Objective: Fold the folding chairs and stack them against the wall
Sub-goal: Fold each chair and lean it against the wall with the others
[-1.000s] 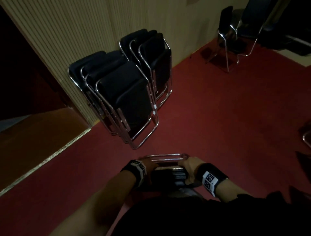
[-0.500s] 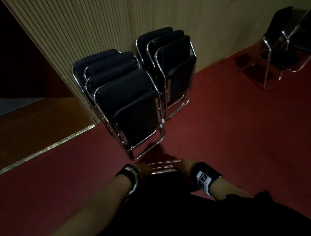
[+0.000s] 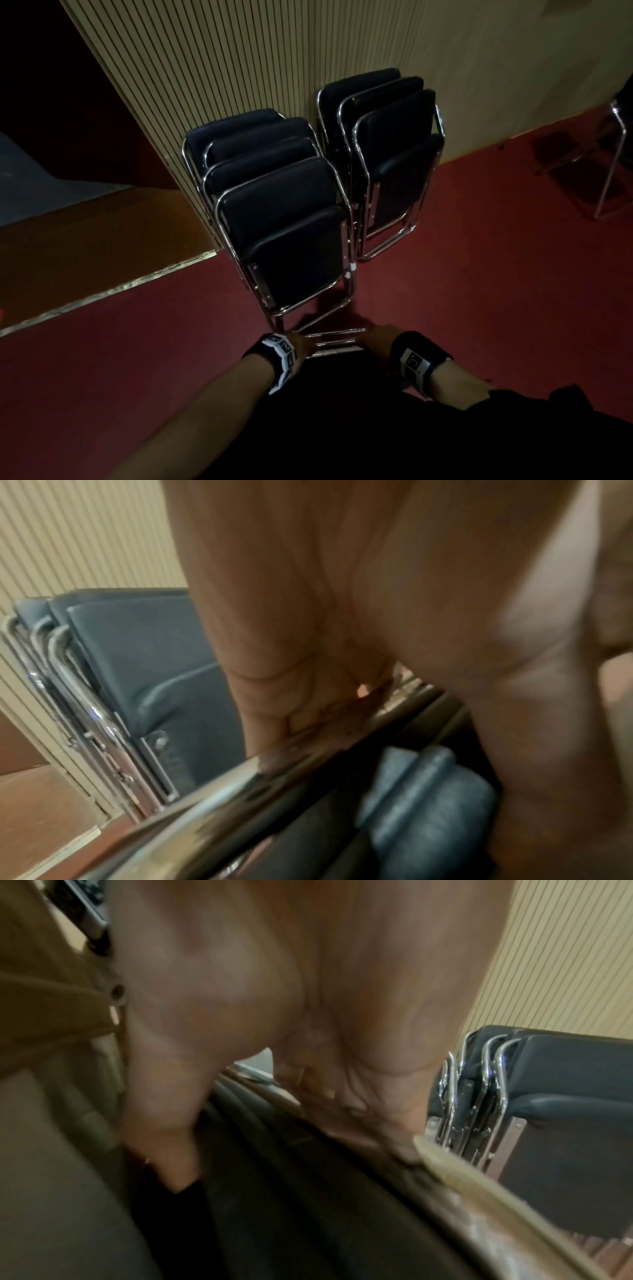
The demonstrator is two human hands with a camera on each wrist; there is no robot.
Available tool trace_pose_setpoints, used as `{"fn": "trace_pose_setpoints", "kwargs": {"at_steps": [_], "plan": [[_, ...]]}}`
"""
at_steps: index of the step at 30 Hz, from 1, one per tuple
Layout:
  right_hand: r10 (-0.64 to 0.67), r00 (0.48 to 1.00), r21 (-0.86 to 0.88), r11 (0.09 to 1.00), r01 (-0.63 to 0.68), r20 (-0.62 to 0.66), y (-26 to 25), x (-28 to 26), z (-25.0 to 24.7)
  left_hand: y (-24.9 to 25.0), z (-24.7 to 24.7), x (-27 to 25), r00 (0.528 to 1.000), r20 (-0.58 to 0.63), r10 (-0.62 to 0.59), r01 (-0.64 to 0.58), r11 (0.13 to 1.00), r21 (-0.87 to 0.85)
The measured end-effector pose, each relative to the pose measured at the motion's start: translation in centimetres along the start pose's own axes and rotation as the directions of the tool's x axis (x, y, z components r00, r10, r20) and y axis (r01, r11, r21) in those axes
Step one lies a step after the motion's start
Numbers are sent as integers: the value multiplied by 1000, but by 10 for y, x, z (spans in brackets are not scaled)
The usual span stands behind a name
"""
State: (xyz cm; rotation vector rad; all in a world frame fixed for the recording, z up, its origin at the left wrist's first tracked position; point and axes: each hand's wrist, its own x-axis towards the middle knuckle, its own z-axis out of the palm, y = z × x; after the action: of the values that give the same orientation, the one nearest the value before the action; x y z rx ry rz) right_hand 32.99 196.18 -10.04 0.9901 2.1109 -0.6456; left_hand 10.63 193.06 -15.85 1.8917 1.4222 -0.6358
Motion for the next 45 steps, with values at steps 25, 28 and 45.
{"fn": "trace_pose_setpoints", "kwargs": {"at_steps": [25,28,45], "plan": [[166,982,-221,958,-181,-86,80,144,-190,-60,-129,75,956,-234,-176,86,933,-350],[114,988,-204,970,-134,-106,116,162,-217,-57,-164,101,924,-306,-231,124,935,-332],[-256,906,-270,948,168,-336,139,276,-282,-98,-222,132,748,-275,-604,502,786,-362]]}}
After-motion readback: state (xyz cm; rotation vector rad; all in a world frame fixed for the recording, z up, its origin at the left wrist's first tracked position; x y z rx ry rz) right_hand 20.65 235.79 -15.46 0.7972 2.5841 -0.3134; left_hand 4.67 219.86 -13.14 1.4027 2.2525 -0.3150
